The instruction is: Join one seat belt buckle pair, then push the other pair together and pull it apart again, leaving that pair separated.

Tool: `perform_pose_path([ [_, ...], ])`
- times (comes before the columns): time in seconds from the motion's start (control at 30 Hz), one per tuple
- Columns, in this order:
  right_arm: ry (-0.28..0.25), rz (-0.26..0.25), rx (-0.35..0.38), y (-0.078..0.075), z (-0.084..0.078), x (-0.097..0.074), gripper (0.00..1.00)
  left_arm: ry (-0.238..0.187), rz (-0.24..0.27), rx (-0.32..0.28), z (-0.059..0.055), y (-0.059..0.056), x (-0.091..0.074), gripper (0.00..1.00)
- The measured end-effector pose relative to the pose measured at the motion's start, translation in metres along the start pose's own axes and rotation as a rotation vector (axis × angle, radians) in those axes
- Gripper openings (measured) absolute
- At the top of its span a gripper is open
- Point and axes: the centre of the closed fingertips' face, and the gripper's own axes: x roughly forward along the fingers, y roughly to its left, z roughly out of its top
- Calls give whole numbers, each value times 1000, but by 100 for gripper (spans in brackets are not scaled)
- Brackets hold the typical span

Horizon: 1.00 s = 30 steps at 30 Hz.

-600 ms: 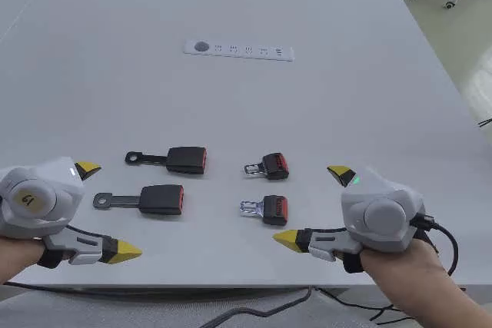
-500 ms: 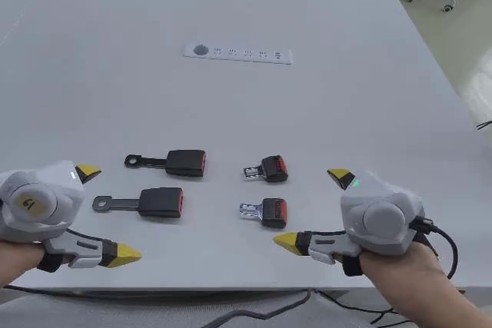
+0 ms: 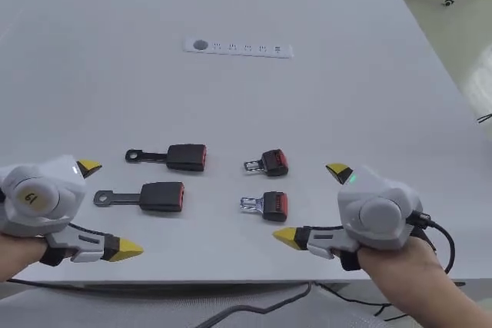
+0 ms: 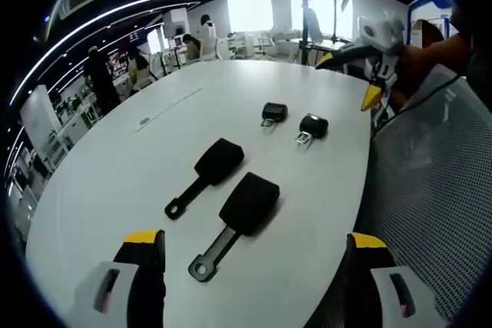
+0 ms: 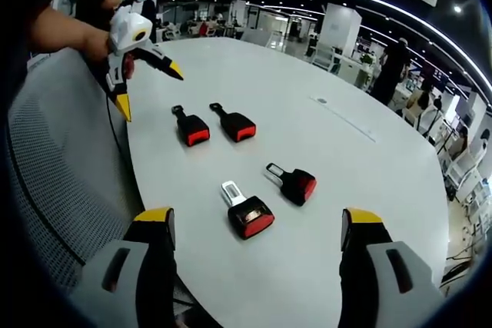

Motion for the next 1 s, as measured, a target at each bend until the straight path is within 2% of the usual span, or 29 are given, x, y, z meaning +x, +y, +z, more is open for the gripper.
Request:
perform_pose_path([
  [0.6, 11, -9, -14, -2, -1, -1, 89, 4, 8, 0, 1, 3, 0, 97],
  [0.73, 10, -5, -17, -1, -1, 0, 88, 31, -4, 55, -3, 1, -1, 96],
  [1.0, 10, -3, -23, 1, 0, 2, 86, 13, -4, 39, 3, 1, -1, 94],
])
